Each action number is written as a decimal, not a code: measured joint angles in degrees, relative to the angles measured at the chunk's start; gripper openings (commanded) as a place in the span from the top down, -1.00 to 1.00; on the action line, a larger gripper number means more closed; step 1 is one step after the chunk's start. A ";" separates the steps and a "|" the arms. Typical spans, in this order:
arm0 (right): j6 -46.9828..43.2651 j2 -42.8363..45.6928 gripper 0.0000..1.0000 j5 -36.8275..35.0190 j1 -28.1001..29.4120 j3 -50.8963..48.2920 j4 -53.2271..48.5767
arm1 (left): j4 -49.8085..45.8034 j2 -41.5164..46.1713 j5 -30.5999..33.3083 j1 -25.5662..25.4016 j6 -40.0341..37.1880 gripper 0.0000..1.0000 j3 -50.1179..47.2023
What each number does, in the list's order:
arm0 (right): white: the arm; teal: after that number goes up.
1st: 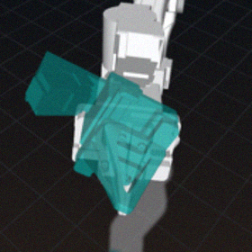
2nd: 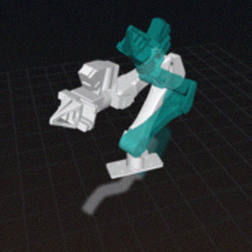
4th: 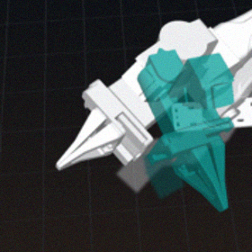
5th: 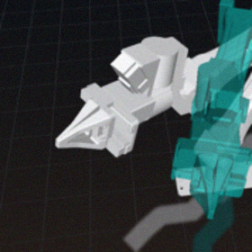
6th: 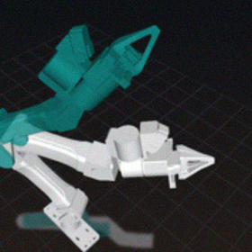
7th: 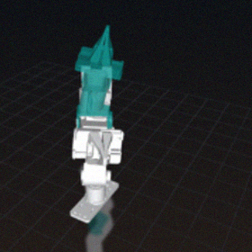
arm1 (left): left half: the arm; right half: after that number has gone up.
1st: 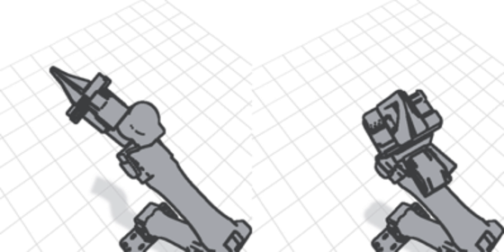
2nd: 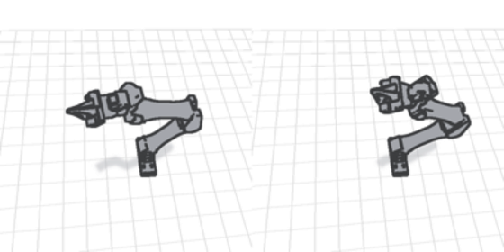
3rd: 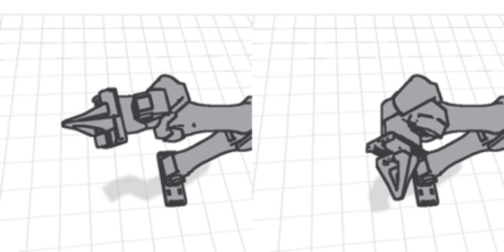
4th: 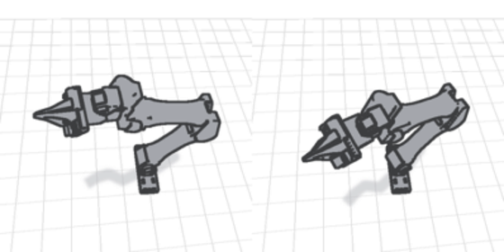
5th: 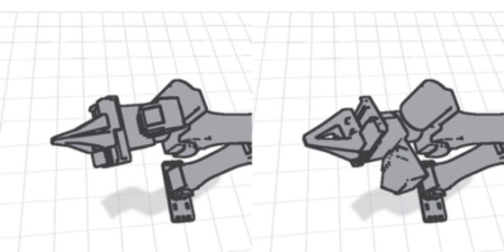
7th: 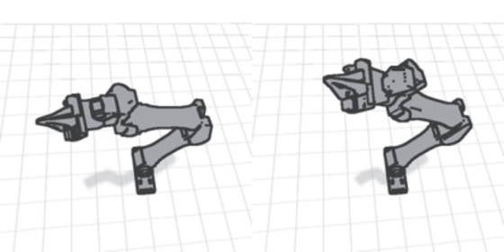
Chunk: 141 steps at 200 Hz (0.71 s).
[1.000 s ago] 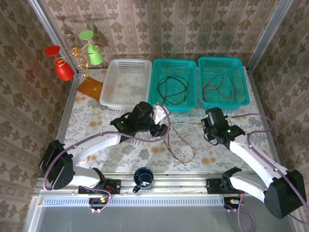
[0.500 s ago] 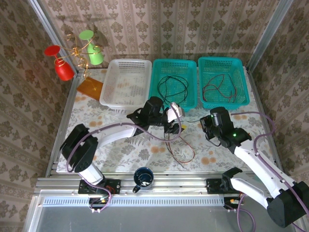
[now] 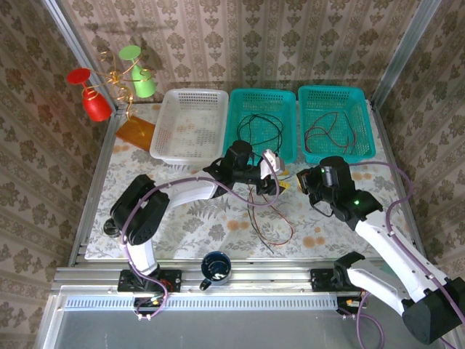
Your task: Untangle the cables
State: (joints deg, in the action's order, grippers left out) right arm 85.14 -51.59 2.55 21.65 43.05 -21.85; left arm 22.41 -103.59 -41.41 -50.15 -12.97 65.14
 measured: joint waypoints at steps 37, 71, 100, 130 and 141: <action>0.00 -0.35 1.00 1.20 0.00 0.96 1.62 | 1.03 -0.35 0.04 0.00 1.27 0.74 0.50; -0.63 -0.92 1.00 1.42 0.00 0.96 2.49 | 1.60 -0.35 0.00 0.04 1.60 0.35 0.63; -1.05 -1.09 1.00 1.86 0.00 0.96 2.56 | 1.81 -0.35 -0.13 0.33 3.23 0.04 0.63; -1.42 -2.21 1.00 2.23 0.00 0.96 3.26 | 1.66 -0.33 -0.17 0.48 4.42 0.06 0.98; -1.79 -2.49 1.00 2.23 0.00 0.96 3.48 | 1.33 -0.26 -0.17 0.48 4.44 0.04 1.31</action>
State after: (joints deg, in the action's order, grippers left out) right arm 83.35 -54.08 4.78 21.65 44.01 -18.37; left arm 23.75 -103.85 -41.58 -49.67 -8.54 66.46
